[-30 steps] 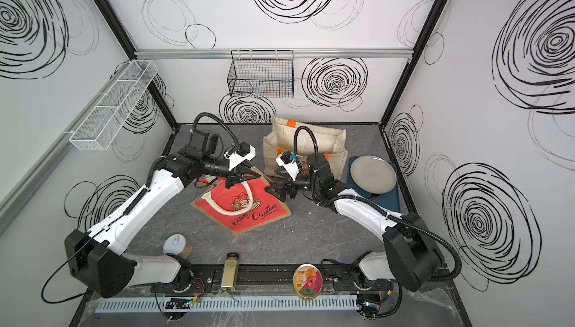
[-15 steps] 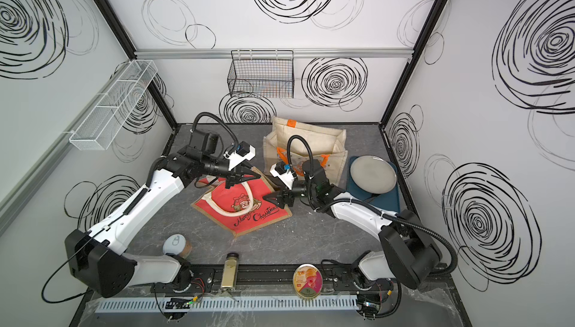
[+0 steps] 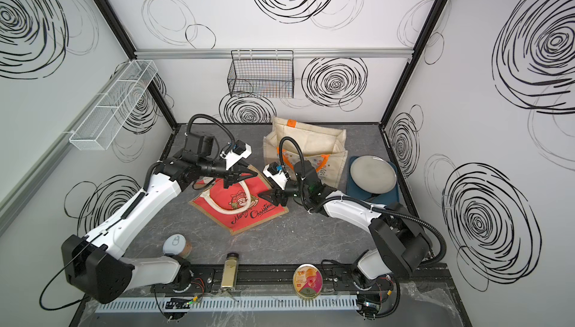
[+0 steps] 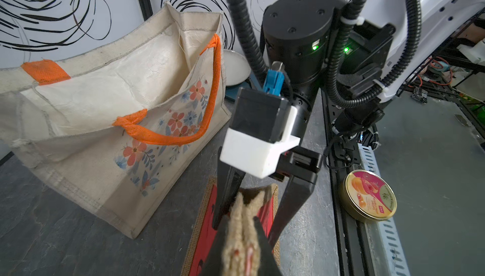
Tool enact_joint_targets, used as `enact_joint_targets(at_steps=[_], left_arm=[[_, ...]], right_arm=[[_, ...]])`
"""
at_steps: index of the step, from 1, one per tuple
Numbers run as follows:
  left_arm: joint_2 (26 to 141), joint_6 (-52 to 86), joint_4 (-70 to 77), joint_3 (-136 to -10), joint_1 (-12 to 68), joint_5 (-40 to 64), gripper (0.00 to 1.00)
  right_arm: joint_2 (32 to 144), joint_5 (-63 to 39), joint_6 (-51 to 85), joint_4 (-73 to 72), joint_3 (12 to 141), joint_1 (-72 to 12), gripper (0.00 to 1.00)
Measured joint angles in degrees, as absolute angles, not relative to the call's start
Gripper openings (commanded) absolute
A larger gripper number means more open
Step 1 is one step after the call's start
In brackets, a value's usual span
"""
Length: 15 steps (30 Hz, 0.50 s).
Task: Put away the canvas bag
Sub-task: Press the canvas bag at the center of the board.
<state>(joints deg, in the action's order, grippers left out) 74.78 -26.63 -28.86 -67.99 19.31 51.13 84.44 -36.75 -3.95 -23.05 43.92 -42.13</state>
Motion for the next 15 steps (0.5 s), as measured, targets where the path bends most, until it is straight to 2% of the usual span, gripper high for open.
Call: enact_joint_targets(at_steps=[3,7,9,10,11,12,13,14,15], left_arm=[[74.17,-25.39,-27.33,-66.87,18.94,50.94,0.00],[73.69,-24.62,-26.61,-66.63,18.79,50.28,0.00],[73.45,-24.56,-26.68,-66.61,18.79,49.87,0.00],[73.32,-24.56,-26.63,-66.54,18.76,49.78,0.00],[73.19,-24.56,-26.50,-66.46,18.74,49.76,0.00],[73.01,-24.51,-26.35,-66.35,18.72,49.67,0.00],[72.79,-24.45,-26.06,-66.19,18.72,49.52,0.00],[72.69,-24.38,-25.87,-66.02,18.72,49.43,0.00],[72.60,-24.32,-25.56,-65.91,18.72,49.39,0.00]], right_arm=[[86.06,-35.99,-2.44,-23.33,43.94,-42.26,0.63],[87.94,-34.06,-0.10,-23.22,42.87,-43.09,0.72],[87.66,-33.43,0.60,-23.99,41.08,-43.79,0.71],[87.42,-33.12,0.93,-24.47,40.07,-44.10,0.68],[87.22,-32.93,1.08,-24.64,39.29,-44.29,0.60],[87.07,-32.69,1.04,-24.95,38.46,-44.53,0.42],[86.91,-32.38,0.99,-25.26,37.76,-44.73,0.18],[86.78,-31.97,0.82,-25.76,37.23,-44.93,0.04],[86.46,-31.31,0.95,-26.30,36.64,-45.25,0.00]])
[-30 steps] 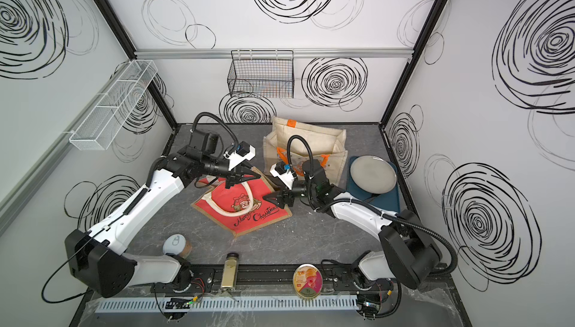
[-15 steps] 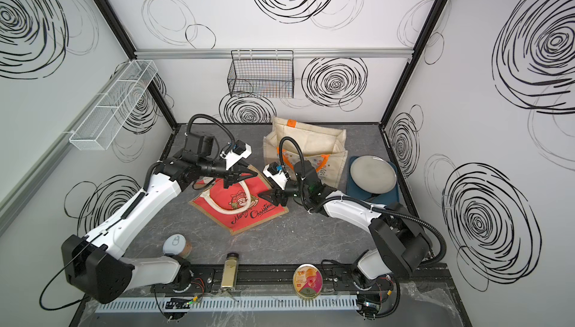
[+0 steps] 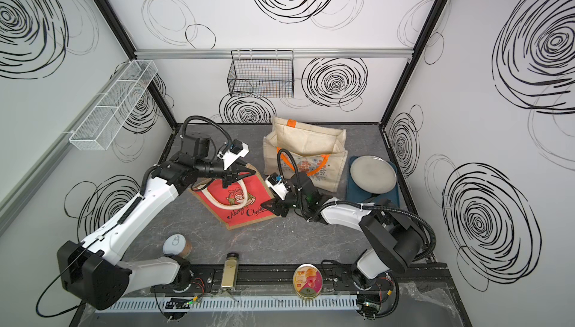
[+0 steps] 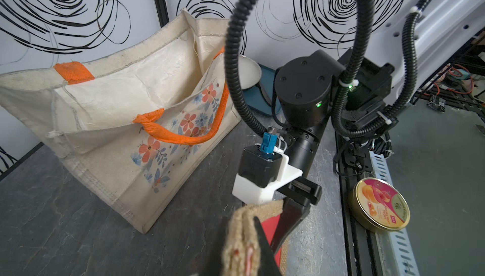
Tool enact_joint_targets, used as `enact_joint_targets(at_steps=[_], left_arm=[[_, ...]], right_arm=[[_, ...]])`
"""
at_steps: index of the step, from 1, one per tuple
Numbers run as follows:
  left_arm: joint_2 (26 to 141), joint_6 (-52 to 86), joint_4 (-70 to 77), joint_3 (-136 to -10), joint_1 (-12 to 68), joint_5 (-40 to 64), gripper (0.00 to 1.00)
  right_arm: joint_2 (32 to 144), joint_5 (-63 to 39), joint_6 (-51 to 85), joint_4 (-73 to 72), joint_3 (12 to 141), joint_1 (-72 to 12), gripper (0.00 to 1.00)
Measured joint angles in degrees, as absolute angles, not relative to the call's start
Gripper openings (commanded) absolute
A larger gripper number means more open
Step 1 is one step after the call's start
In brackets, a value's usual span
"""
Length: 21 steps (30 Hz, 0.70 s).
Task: Put away the canvas bag
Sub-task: Press the canvas bag at the center of the board.
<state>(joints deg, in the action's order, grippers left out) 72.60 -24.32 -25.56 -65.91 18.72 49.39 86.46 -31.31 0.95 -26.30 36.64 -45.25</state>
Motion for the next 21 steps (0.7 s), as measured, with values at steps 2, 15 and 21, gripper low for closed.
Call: enact_joint_targets(at_steps=[2,15,21], left_arm=[[72.60,-24.16,-25.32,-65.89,18.74,49.36,0.00],[72.53,-22.48,-22.09,-64.90,18.96,45.69,0.08],[71.18,-20.05,-18.44,-63.61,19.22,40.51,0.68]], right_arm=[[85.45,-29.58,1.13,-27.14,35.70,-46.02,0.00],[85.84,-25.78,3.86,-28.34,35.35,-47.33,0.00],[86.35,-24.21,5.15,-28.99,35.64,-48.93,0.00]])
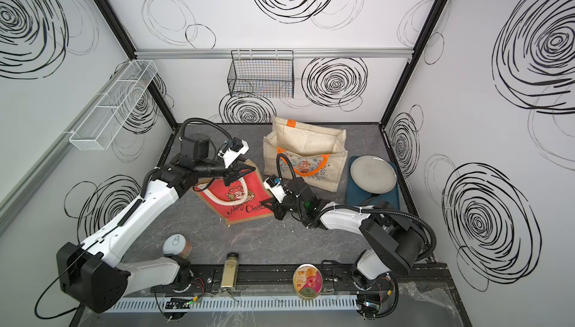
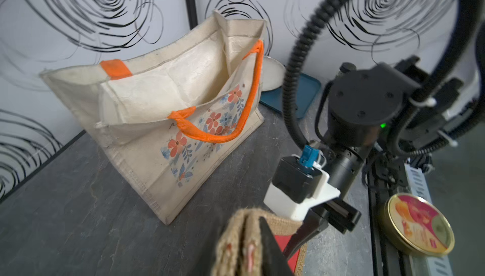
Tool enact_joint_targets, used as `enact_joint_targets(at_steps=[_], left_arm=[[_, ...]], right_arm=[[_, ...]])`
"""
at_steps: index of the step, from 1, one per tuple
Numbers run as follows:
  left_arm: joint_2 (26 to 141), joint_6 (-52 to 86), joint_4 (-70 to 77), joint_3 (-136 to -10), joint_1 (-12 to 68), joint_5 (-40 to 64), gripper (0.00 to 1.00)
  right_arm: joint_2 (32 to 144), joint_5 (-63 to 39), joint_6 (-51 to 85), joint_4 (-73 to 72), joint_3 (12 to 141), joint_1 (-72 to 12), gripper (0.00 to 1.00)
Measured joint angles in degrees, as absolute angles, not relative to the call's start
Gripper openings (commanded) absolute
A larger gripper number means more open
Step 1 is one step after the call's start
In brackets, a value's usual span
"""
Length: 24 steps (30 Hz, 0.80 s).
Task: Put away the canvas bag
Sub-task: Press the canvas bag at the center of the board.
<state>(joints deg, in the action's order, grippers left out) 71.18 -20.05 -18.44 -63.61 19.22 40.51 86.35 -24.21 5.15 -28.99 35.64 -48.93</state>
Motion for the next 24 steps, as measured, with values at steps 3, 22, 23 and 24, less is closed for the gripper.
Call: enact_joint_targets(at_steps=[3,22,23,24], left_arm=[[68.93,-16.08,-12.88,-62.13,19.25,33.26,0.94],[45.15,38.96,6.87,-41.21,-20.67,24.18,0.92],[44.82,39.09,5.48,-39.99,-20.67,24.25,0.89],[44.10,39.09,3.49,-38.81,-20.80,24.16,0.88]], right_arm=[[86.76,-24.49,5.65,-28.97,36.32,-49.34,0.00],[87.57,-25.50,12.93,-28.80,37.60,-49.15,0.00],[87.48,-25.52,13.15,-28.62,37.60,-48.97,0.00],[87.35,-25.61,13.41,-28.38,37.60,-48.88,0.00]])
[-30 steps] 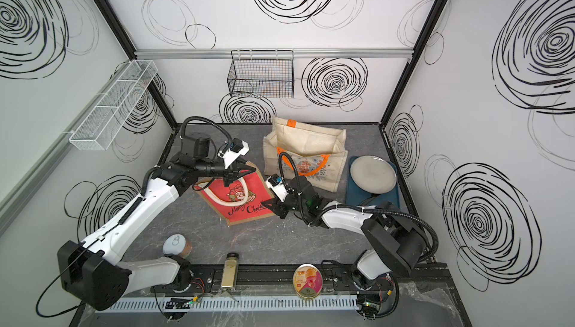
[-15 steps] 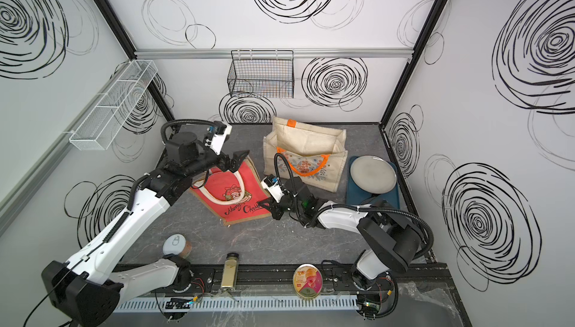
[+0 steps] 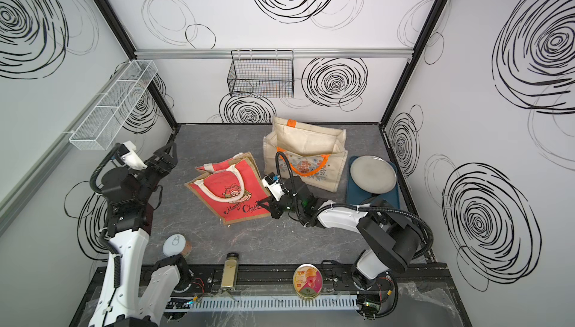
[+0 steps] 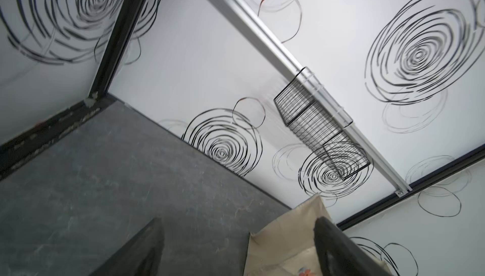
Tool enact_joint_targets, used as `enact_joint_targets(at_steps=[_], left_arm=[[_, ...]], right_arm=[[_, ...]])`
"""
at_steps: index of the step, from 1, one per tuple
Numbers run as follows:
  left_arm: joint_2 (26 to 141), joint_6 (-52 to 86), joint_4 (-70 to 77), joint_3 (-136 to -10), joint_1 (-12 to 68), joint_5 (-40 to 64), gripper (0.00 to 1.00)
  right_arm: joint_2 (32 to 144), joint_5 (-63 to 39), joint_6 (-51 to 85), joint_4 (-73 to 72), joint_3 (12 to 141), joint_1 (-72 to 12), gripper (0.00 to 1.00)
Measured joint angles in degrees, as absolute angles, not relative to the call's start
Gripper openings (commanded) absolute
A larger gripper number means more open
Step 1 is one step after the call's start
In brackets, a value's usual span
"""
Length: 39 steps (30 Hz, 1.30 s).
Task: Put away the canvas bag
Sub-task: Press the canvas bag at the center of the board, then place the canvas bag at the center of the board.
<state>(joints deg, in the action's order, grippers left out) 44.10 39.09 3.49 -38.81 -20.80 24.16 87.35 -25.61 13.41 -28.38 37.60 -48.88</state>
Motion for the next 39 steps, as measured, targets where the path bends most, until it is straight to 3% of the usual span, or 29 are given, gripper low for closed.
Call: enact_joint_targets(at_steps=[3,5,6,13,16,21,29,35,39], left_arm=[[40.29,39.03,-0.43,-35.70,-21.17,23.05,0.81],[37.78,39.57,-0.73,-33.34,-21.50,22.20,0.57],[36.71,40.34,-0.60,-31.88,-21.58,21.87,0.54],[32.12,50.33,9.50,-17.80,-22.09,24.69,0.73],[32.42,54.59,19.94,-11.44,-20.05,26.68,0.64],[32.47,57.54,34.68,-1.67,-10.04,24.86,0.60],[36.32,52.21,48.73,-0.71,7.18,15.22,0.56],[42.96,50.11,57.19,-0.71,7.35,12.62,0.59],[46.54,47.42,56.95,-0.71,7.31,12.53,0.56]], right_arm=[[86.65,-26.17,14.41,-27.38,37.60,-48.18,0.00],[86.04,-26.41,15.05,-27.05,37.60,-47.64,0.00],[85.73,-26.52,15.44,-26.98,37.60,-47.37,0.00],[84.90,-26.33,17.41,-26.57,37.60,-46.30,0.00],[84.90,-26.30,17.74,-26.44,37.60,-46.30,0.00],[85.27,-26.59,17.80,-25.34,38.89,-46.30,0.00],[87.48,-27.09,18.24,-23.75,42.70,-45.69,0.00],[87.70,-28.10,18.22,-23.00,43.99,-45.71,0.00],[87.72,-29.47,18.04,-22.09,44.38,-45.84,0.00]])
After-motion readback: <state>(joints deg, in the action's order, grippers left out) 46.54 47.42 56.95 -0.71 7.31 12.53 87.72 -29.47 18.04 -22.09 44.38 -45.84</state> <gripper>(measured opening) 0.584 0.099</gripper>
